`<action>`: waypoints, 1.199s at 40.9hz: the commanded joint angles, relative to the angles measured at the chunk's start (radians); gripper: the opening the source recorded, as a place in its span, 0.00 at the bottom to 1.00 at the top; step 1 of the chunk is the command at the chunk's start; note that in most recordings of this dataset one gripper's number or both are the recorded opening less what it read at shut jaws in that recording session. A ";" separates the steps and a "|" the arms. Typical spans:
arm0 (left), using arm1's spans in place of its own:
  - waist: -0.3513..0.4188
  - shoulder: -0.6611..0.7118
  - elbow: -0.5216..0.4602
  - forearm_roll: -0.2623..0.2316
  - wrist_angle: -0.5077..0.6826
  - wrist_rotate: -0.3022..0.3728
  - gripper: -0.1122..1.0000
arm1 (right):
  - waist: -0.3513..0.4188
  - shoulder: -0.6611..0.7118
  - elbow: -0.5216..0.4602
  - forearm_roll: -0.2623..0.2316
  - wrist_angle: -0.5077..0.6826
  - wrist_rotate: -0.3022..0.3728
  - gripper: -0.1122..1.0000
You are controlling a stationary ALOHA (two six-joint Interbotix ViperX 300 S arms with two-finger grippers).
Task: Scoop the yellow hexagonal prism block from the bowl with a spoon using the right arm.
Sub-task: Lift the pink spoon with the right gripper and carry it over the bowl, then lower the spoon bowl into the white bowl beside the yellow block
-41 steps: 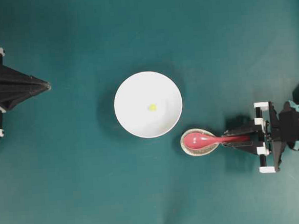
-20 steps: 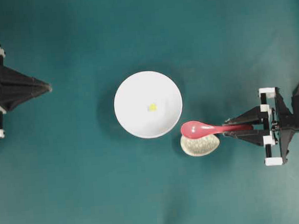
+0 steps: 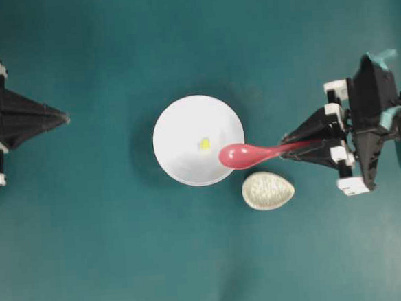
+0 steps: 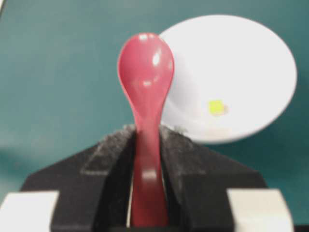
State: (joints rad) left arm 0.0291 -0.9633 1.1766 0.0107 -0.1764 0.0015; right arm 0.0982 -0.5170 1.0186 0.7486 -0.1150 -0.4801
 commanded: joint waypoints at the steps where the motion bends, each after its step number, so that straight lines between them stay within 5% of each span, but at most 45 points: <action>1: 0.002 0.006 -0.026 0.002 -0.003 0.002 0.10 | -0.086 0.000 -0.069 -0.005 0.135 -0.002 0.30; 12: 0.003 0.006 -0.025 0.002 -0.002 0.000 0.10 | -0.255 0.049 -0.173 -0.023 0.334 0.000 0.30; 32: 0.002 0.006 -0.026 0.002 0.023 0.009 0.10 | -0.291 0.264 -0.413 -0.069 0.607 0.049 0.29; 49: 0.003 0.006 -0.025 0.006 0.034 0.011 0.10 | -0.285 0.408 -0.617 -0.396 0.902 0.354 0.30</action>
State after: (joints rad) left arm 0.0291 -0.9649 1.1766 0.0123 -0.1396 0.0107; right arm -0.1917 -0.1135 0.4556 0.4080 0.7317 -0.1580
